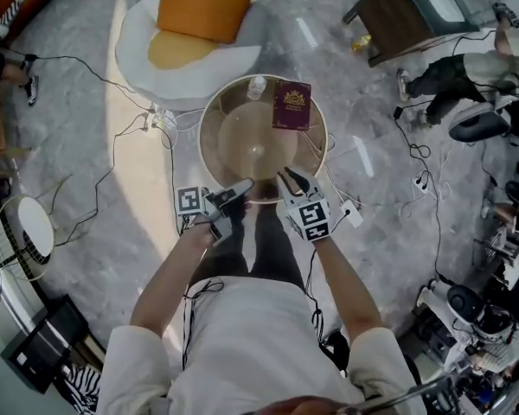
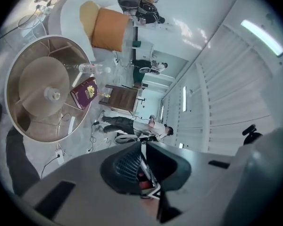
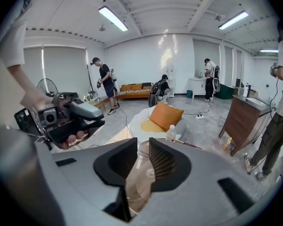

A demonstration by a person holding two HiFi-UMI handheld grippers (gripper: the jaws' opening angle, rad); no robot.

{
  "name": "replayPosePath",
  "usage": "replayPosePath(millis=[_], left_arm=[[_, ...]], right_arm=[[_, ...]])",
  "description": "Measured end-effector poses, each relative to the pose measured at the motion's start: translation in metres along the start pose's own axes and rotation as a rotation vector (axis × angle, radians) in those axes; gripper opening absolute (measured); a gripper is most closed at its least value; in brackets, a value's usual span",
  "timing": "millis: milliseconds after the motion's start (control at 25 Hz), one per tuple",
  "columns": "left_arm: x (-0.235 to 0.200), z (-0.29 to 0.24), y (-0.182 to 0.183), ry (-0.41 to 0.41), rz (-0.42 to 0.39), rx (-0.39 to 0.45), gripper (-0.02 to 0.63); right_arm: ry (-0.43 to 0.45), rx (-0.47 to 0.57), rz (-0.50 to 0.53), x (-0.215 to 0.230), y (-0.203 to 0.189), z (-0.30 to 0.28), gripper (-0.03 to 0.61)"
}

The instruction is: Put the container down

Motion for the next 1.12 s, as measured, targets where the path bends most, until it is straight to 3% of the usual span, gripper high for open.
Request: replayPosePath(millis=[360, 520, 840, 1120], left_arm=[[0.061, 0.023, -0.046, -0.009, -0.061, 0.001, 0.017], [0.097, 0.026, -0.05, -0.071, -0.088, 0.032, 0.015], [0.132, 0.026, -0.092, -0.066, -0.222, 0.0, 0.014], [0.146, 0.036, -0.138, -0.026, -0.317, 0.03, 0.015]], right_arm=[[-0.083, 0.071, -0.038, -0.029, 0.031, 0.09, 0.009], [-0.114, 0.098, -0.037, -0.039, 0.047, 0.122, -0.005], [-0.104, 0.157, -0.04, -0.058, 0.061, 0.19, -0.005], [-0.041, 0.166, -0.115, -0.07, 0.062, 0.238, -0.005]])
Point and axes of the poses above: the fingertips, and each gripper's own axes: z backward along the fingers, x to its right, y out of its top, the point moved 5 cm from there along z, backward along the fingers, and after that the axes turned 6 degrees about y, right-handed, at the moved point
